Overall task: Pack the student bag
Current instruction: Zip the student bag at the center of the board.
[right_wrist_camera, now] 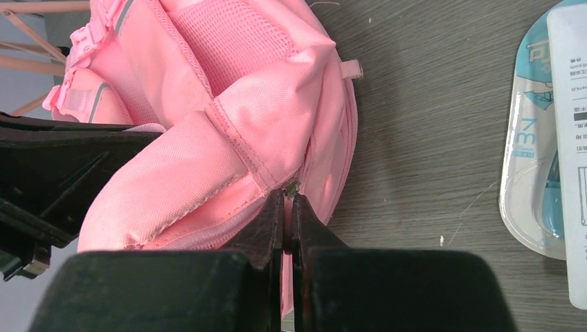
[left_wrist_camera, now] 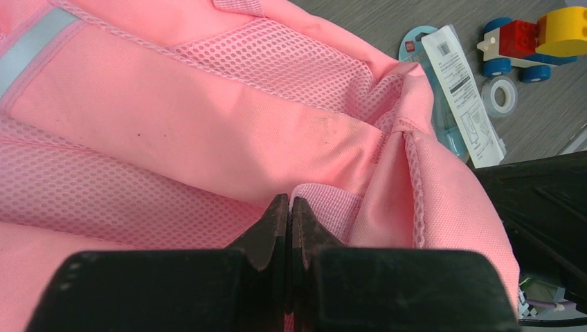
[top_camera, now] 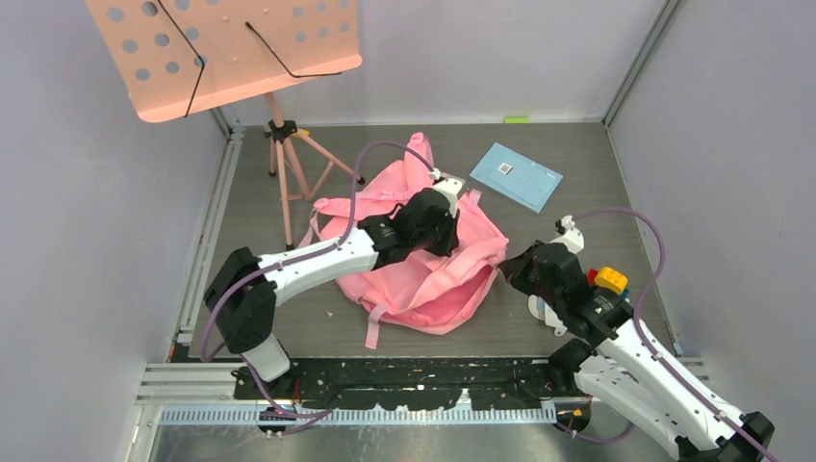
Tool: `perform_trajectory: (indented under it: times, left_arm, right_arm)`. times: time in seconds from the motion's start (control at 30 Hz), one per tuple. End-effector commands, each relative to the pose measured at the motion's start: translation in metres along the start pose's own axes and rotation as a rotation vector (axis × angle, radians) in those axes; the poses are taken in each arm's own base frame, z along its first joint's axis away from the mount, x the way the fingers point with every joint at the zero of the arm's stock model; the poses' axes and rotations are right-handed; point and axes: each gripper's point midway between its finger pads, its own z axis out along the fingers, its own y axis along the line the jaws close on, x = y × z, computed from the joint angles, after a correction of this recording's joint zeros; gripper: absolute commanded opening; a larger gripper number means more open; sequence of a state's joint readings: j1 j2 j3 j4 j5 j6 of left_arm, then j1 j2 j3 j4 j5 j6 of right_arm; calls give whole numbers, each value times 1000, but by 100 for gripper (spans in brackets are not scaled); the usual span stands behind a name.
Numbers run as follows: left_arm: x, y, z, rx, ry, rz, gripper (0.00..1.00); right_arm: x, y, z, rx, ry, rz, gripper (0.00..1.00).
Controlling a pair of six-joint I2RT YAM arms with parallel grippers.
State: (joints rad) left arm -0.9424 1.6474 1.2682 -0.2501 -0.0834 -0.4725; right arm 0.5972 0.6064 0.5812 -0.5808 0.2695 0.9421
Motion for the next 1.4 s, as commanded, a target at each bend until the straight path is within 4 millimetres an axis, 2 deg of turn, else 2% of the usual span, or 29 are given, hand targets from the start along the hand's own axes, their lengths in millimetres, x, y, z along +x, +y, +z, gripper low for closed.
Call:
perform_trajectory:
  times: [0.0, 0.03, 0.13, 0.2, 0.3, 0.4, 0.53, 0.67, 1.03, 1.13, 1.37]
  left_arm:
    - [3, 14, 10, -61, -15, 48, 0]
    - [5, 11, 10, -58, -11, 73, 0]
    - [18, -5, 5, -10, 12, 178, 0]
    - [29, -17, 1, 26, 35, 260, 8]
    - [34, -33, -9, 55, 52, 313, 28]
    - [23, -39, -20, 37, 49, 269, 47]
    - [8, -55, -31, 57, 13, 157, 63]
    - [2, -76, -37, 90, -19, 127, 71]
    - [-10, -114, -55, 159, -99, 110, 85]
    - [-7, -114, -54, 144, -107, 126, 94]
    - [19, -103, -39, 43, -31, 188, 99]
  right_arm:
    - [-5, 20, -3, -46, -24, 58, 0]
    - [-5, 13, -5, -18, -27, 44, 1]
    - [-28, -3, -15, 70, -125, 3, 0]
    - [-38, -12, -22, 110, -174, -17, 1]
    - [-44, -23, -29, 144, -205, -35, 1]
    - [-43, -31, -31, 166, -212, -36, 0]
    - [-39, -33, -28, 168, -205, -23, 0]
    - [-36, -33, -24, 166, -199, -18, 1]
    - [-34, -30, -18, 167, -189, -27, 0]
    - [-33, -29, -16, 163, -189, -22, 1]
    - [-32, -29, -16, 160, -186, -19, 0]
